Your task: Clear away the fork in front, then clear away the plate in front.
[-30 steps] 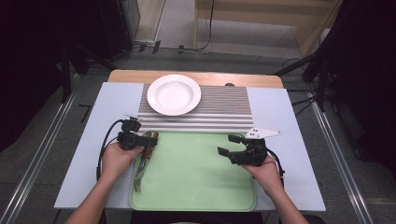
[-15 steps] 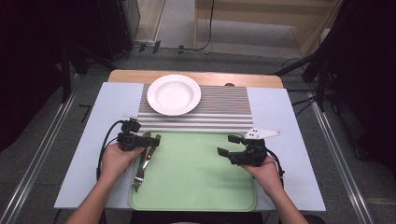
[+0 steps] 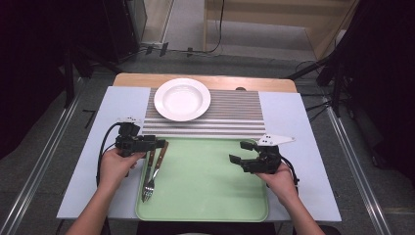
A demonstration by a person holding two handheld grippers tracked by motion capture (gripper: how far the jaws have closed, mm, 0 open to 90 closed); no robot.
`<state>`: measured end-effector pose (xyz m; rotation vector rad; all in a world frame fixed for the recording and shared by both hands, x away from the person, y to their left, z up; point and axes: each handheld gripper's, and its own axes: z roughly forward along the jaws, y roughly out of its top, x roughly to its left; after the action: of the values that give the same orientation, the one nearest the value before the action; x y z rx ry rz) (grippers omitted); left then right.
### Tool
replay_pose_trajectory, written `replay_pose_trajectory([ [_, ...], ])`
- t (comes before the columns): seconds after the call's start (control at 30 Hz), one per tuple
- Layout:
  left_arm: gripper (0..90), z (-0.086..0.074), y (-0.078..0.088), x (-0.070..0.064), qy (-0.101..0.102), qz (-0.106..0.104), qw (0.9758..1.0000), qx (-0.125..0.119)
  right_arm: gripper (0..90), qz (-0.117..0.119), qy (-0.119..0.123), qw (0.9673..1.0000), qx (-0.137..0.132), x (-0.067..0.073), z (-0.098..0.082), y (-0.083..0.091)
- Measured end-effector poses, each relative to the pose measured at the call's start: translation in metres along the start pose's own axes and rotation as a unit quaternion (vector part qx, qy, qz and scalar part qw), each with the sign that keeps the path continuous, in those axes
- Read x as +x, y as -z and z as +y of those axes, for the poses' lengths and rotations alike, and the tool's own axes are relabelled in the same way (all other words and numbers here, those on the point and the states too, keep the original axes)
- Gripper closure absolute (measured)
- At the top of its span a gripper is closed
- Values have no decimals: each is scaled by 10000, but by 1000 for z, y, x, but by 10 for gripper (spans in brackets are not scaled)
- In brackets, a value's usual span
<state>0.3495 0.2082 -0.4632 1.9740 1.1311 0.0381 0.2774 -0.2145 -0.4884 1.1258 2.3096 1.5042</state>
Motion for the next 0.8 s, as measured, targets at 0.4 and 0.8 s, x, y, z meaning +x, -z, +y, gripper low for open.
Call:
replay_pose_trajectory([
  [0.4, 318, 1, 10, -3, -508, -206, 9968, -578, 253, -39, 54, 9999, 106, 1, -2, 12],
  [0.8, 281, 6, 11, 5, -464, -451, 9967, -488, 253, -134, -20, 9998, 128, -2, -19, 33],
])
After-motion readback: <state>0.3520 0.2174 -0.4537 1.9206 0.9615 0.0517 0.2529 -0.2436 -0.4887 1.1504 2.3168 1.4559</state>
